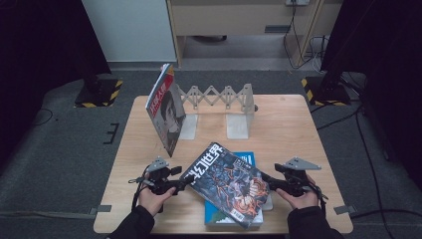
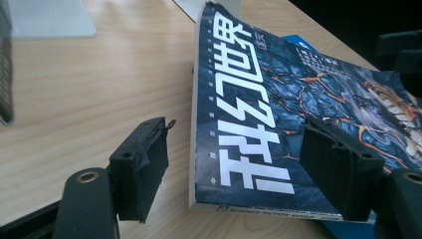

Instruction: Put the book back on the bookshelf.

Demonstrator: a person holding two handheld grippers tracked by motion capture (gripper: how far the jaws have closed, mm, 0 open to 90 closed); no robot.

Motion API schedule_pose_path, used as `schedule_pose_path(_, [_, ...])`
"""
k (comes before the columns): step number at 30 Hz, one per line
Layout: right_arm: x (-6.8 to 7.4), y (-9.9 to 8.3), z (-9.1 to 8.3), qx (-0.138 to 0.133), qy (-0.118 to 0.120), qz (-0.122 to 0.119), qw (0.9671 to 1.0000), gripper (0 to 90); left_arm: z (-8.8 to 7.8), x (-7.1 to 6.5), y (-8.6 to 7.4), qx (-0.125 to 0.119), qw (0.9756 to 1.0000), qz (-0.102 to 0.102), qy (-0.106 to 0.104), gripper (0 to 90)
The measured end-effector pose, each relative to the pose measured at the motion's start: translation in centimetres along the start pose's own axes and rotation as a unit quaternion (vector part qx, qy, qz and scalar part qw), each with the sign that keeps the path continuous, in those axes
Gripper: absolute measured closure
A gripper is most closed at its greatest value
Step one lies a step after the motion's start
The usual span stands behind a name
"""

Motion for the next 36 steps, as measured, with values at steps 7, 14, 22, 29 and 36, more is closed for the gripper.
schedule_pose_path(7, [2.0, -0.4, 1.3, 0.012, 0.021, -0.011, 0.9996, 35.0, 0.9, -0.3, -0.7, 0.026, 0.9995, 0.002, -0.016, 26.2])
schedule_pose_path(14, [2.9, -0.7, 2.0, 0.017, 0.023, -0.020, 0.9994, 32.5, 1.7, -0.6, -1.0, 0.036, 0.9981, -0.017, -0.048, 25.9])
schedule_pose_path(22, [3.1, -0.8, 2.4, 0.017, 0.017, -0.029, 0.9993, 30.5, 2.2, -0.6, -1.1, 0.041, 0.9953, -0.039, -0.078, 26.2])
schedule_pose_path(29, [3.2, -0.9, 2.7, 0.015, 0.010, -0.035, 0.9992, 28.2, 1.5, -0.6, -0.9, 0.040, 0.9949, -0.050, -0.079, 36.4])
schedule_pose_path(36, [3.1, -0.9, 2.9, 0.010, 0.008, -0.031, 0.9994, 26.2, 0.1, -1.4, -0.2, 0.024, 0.9932, -0.061, -0.096, 46.6])
Point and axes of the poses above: each handheld gripper's, and its own axes: z roughly forward along the jaws, y roughly out of its top, x roughly to its left, the point moved 9 cm from there along z, roughly forward along the jaws, and after that the axes turned 6 degrees about x, right-handed, at the moved point
